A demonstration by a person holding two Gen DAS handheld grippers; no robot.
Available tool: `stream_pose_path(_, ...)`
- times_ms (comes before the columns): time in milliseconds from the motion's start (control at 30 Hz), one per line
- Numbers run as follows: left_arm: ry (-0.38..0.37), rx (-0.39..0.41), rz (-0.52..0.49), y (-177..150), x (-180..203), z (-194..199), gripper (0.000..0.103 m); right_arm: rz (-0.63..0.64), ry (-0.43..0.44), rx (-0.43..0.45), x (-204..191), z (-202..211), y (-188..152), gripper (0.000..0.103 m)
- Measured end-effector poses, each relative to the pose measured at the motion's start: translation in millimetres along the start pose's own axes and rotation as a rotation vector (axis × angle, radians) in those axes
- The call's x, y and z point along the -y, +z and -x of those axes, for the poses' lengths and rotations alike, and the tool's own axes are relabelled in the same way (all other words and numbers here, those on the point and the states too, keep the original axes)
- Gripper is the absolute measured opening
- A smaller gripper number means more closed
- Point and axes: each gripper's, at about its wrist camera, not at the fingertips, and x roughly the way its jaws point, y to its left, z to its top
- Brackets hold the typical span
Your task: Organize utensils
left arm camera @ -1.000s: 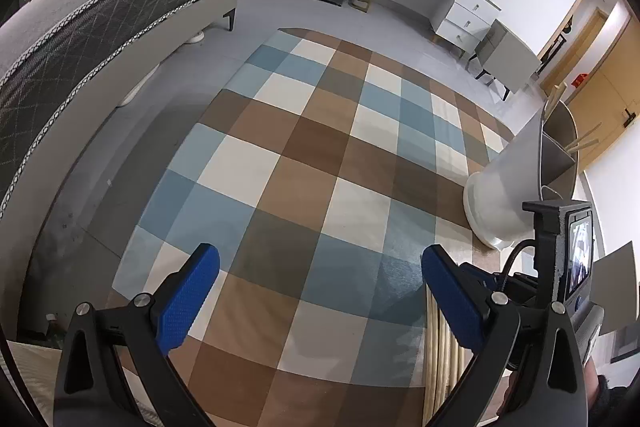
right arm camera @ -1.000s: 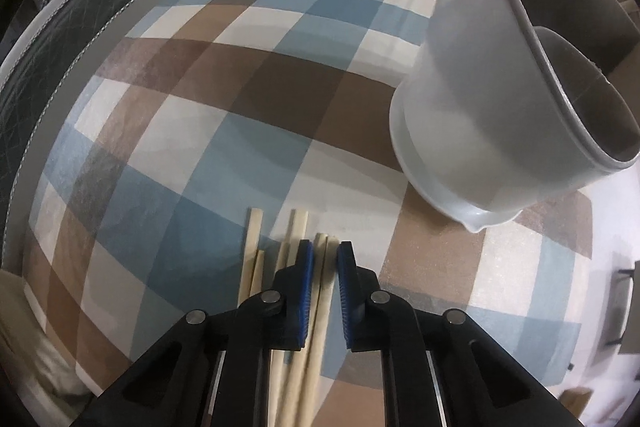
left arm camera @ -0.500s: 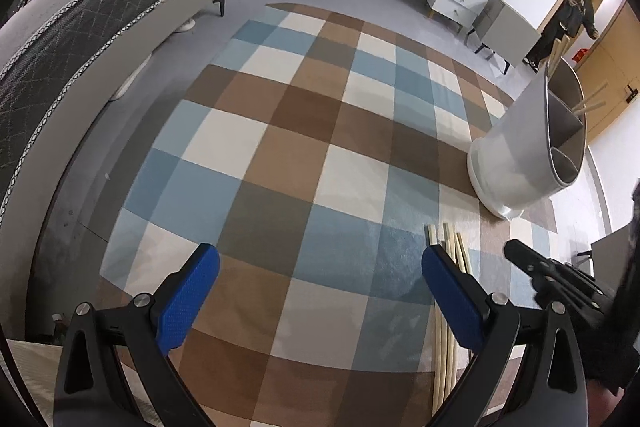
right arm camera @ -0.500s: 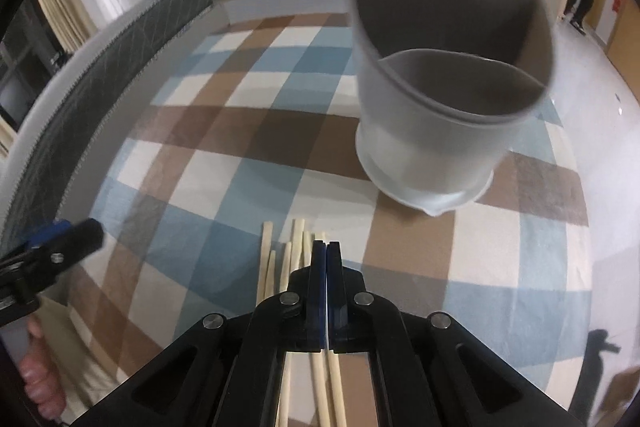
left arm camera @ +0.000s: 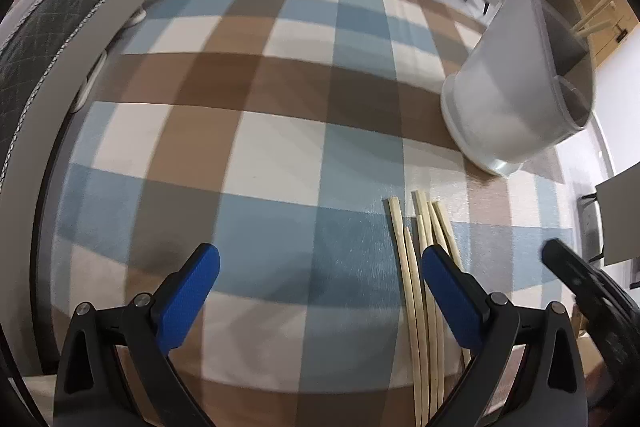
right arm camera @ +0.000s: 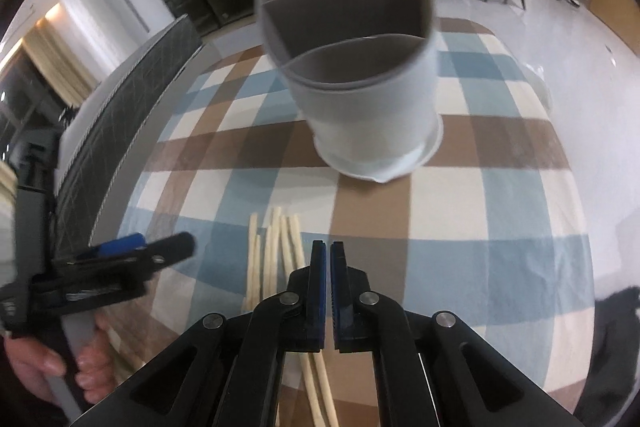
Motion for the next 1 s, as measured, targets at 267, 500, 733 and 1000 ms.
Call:
stream_pose_path(267,0.034,-0.074,-0.016,14,22,-24,0.086,-0.062,0.004,0.041,17,10,4,0.028)
stream_pose_path(500,0.120,-0.091,-0.058,12,37,-29,0.059,-0.091,0.022,0.072,23,21,5,0.036)
stream_pose_path(733,0.129,-0.133,-0.070,13,53,-27,0.019,-0.101,0.035,0.076,24,23,6,0.036)
stream_pose_path(1000,0.092,-0.115,-0.019,17,45,-27,0.002,-0.104,0.031,0.077,27,25,4,0.036)
